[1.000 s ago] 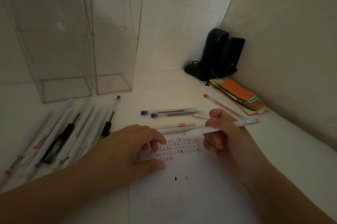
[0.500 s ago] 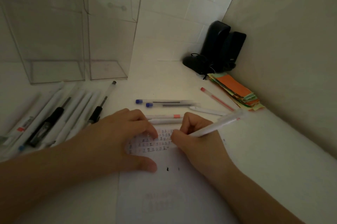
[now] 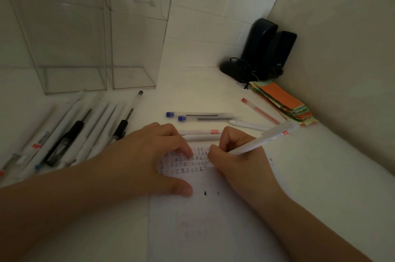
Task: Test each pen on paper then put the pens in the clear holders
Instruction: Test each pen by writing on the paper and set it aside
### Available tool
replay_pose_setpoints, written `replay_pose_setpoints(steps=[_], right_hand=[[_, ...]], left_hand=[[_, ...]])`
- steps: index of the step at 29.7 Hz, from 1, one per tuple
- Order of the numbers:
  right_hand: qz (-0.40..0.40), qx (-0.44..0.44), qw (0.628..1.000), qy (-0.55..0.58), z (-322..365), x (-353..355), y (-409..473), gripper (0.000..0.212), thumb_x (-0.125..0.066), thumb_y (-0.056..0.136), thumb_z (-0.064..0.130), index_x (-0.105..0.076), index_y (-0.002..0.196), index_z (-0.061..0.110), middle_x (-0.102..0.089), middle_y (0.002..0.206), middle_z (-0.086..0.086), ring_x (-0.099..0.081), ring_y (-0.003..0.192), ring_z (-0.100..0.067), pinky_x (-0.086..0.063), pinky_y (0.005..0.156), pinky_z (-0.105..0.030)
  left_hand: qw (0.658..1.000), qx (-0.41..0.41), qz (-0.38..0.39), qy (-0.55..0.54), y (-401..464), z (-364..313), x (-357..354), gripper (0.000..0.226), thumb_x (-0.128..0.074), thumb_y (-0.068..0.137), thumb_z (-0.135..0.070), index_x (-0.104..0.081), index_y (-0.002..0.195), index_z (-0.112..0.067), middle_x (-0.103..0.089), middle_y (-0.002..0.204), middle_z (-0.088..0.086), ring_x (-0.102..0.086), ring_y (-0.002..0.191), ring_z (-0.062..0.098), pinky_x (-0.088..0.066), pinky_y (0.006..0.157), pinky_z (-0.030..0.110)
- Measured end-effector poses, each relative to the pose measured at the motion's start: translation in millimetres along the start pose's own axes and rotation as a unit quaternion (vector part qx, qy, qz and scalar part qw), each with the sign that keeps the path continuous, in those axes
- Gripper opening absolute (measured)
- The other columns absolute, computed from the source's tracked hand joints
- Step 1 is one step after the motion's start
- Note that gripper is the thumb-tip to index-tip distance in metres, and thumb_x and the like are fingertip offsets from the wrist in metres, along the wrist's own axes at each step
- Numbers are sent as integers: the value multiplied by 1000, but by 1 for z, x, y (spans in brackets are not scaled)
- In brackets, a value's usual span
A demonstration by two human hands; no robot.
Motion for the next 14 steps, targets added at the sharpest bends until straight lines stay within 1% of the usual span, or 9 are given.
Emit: replay_pose_setpoints(steps=[3, 4, 7, 10, 14], right_hand=[[1, 10, 1000, -3, 1, 0, -1, 27, -61, 72, 0, -38, 59, -3, -36, 46, -3, -33, 43, -7, -28, 38, -13], [0, 7, 1000, -2, 1, 1, -1, 26, -61, 72, 0, -38, 59, -2, -37, 46, -1, -33, 43, -7, -28, 38, -13], [7, 1, 1000, -2, 1, 1, -1, 25, -62, 72, 2, -42, 58, 1, -39, 46, -1, -35, 44, -8, -31, 40, -15], [15, -5, 1000, 5, 0, 2, 0, 28, -62, 72, 1, -41, 55, 9, -37, 44, 3, -33, 42, -7, -29, 38, -13], [13, 3, 1000, 6, 1, 2, 0, 30, -61, 71, 0, -39, 54, 10, -35, 42, 6, -32, 39, -5, -27, 38, -11]], left_hand=[[1000, 0, -1, -3, 0, 1, 0, 63, -23, 34, -97, -38, 85, -63, -36, 103, -38, -32, 106, -10, -37, 84, 15], [1000, 2, 1, -3, 0, 1, 0, 63, -23, 33, -97, -37, 84, -64, -35, 103, -38, -31, 106, -11, -36, 83, 14], [1000, 4, 5, -1, 0, 0, 0, 64, -22, 32, -97, -38, 85, -63, -35, 103, -37, -33, 105, -10, -37, 85, 16], [1000, 3, 5, -4, 0, 0, 0, 65, -21, 32, -97, -39, 85, -62, -36, 103, -36, -34, 104, -9, -39, 86, 19], [1000, 4, 4, -3, 0, 1, 0, 66, -22, 32, -97, -39, 85, -63, -35, 105, -37, -31, 105, -11, -38, 85, 16]])
Point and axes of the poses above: each hand's wrist, its own y-axis towards the middle knuckle, its own x-axis out of the back of the hand, z = x × y, the point moved 3 cm from there along y, towards the middle knuckle
